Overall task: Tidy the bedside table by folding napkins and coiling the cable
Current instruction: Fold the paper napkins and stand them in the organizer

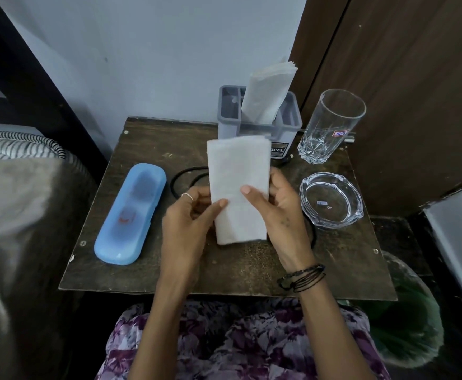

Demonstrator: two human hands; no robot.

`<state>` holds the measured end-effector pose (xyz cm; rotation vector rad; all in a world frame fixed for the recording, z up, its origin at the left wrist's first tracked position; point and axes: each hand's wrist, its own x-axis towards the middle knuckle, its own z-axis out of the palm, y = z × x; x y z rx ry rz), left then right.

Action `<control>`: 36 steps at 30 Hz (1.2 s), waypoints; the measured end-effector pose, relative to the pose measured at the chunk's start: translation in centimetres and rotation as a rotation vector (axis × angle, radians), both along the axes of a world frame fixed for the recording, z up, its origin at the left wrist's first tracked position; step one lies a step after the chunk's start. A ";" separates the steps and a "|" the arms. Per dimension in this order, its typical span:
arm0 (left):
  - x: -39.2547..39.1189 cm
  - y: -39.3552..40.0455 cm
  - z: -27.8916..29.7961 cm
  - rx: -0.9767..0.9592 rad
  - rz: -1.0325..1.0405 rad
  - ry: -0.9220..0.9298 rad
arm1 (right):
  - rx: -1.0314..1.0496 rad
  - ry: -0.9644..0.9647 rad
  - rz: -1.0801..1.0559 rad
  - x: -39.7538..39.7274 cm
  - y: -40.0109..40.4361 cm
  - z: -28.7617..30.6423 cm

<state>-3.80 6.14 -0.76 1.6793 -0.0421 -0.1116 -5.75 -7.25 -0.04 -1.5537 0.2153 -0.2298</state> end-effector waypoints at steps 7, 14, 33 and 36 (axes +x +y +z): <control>-0.1 0.0 0.2 0.091 0.046 -0.167 | -0.304 0.040 0.094 0.0 0.0 -1.0; 0.1 0.5 0.1 0.185 0.047 -0.220 | -0.435 0.099 0.151 -0.1 -0.4 -1.3; 7.6 -5.8 5.4 0.473 -0.065 -0.451 | -0.666 -0.136 -0.208 5.3 -5.8 3.8; 10.2 -7.4 5.6 0.518 -0.045 -0.535 | -0.725 -0.127 -0.209 7.8 -6.6 4.5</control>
